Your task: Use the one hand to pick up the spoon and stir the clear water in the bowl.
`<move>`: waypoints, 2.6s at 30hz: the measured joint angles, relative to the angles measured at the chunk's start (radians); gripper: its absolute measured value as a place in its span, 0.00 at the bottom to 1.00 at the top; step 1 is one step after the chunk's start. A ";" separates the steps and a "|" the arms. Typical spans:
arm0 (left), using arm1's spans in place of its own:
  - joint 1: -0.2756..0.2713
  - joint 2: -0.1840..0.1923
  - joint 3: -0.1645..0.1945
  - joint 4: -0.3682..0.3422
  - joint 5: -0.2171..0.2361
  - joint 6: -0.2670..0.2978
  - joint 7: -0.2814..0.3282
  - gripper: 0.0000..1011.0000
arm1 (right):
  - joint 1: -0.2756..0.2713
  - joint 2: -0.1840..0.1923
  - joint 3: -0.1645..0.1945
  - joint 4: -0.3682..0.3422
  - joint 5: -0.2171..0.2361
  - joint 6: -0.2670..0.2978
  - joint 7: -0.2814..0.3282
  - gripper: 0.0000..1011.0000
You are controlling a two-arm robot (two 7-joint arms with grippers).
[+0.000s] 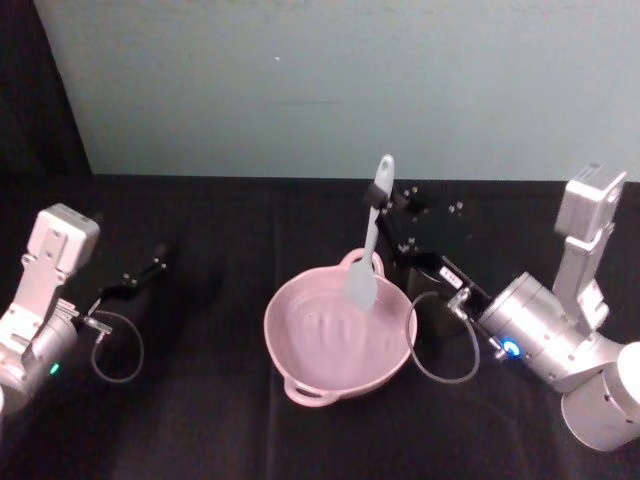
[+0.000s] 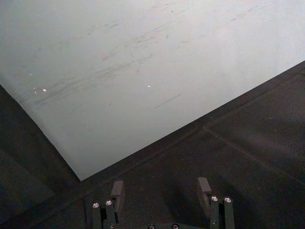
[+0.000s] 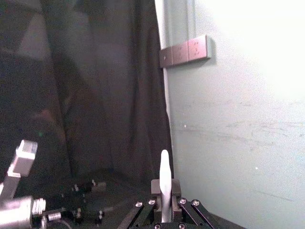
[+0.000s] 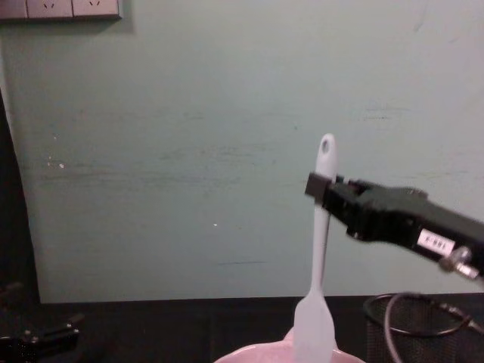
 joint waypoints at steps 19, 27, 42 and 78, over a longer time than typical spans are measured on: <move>0.000 0.000 0.000 0.000 0.000 0.000 0.000 0.99 | -0.093 0.076 0.146 -0.212 0.188 0.133 -0.135 0.12; 0.000 0.000 0.000 0.000 0.000 0.000 0.000 0.99 | -0.106 0.083 0.186 -0.186 0.232 0.130 -0.156 0.12; 0.000 0.000 0.000 0.000 0.000 0.000 0.000 0.99 | -0.052 0.071 0.188 -0.035 0.277 0.086 -0.113 0.12; 0.000 0.000 0.000 0.000 0.000 0.000 0.000 0.99 | -0.032 0.030 0.134 0.126 0.314 0.102 -0.102 0.12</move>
